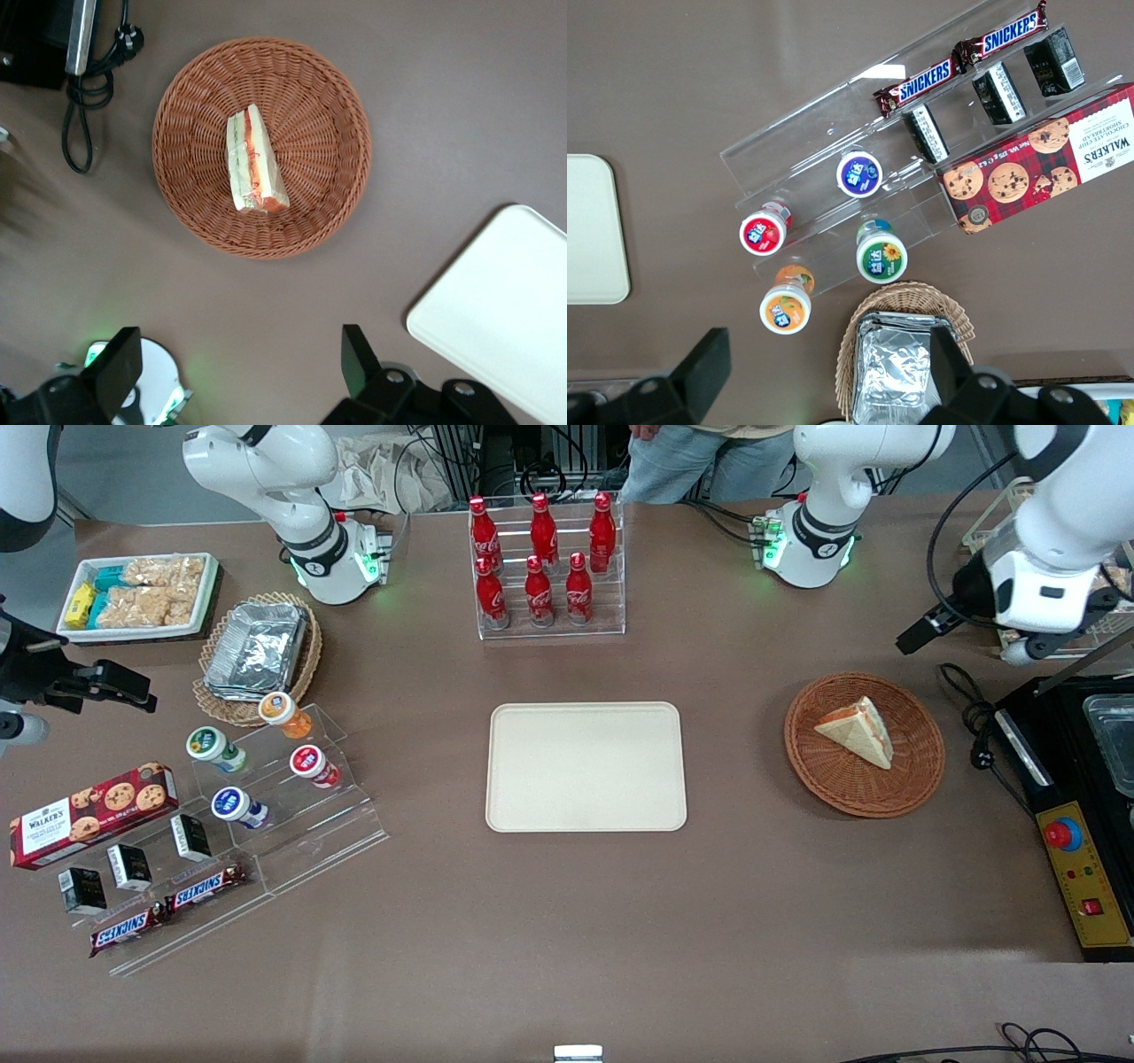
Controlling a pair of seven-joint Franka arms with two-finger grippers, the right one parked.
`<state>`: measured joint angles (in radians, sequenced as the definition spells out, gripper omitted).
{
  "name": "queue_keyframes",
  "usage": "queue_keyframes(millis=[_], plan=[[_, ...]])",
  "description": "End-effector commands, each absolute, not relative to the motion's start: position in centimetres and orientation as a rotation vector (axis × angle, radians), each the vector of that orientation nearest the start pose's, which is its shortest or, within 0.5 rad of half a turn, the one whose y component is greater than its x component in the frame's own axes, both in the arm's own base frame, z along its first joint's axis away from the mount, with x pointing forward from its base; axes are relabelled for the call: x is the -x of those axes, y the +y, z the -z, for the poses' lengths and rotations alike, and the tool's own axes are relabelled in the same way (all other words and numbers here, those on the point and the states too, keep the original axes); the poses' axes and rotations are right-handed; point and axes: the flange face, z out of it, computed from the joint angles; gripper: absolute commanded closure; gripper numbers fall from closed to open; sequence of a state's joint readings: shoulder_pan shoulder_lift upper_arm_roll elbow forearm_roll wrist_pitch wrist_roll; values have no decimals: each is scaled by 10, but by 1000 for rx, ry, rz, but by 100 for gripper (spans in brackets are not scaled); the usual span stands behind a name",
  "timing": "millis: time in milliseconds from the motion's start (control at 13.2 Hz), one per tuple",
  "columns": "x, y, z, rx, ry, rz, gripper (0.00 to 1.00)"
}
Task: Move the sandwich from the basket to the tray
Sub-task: 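Lower the open left gripper over the wrapped sandwich in the basket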
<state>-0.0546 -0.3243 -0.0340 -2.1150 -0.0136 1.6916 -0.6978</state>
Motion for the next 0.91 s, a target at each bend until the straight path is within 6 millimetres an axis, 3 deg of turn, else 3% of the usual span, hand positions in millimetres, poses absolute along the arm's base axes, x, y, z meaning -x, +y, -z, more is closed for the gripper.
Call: queue_keyframes(millis=[0,226,528,830], plan=[[-422,-29,-525,2906,-1081,-66,0],[-429,-23,-487,2874,-1190,-33,0],[-429,-18,-408,2845,-1283,-8,0],[-436,-8,-344,2831,-1332,1,0]])
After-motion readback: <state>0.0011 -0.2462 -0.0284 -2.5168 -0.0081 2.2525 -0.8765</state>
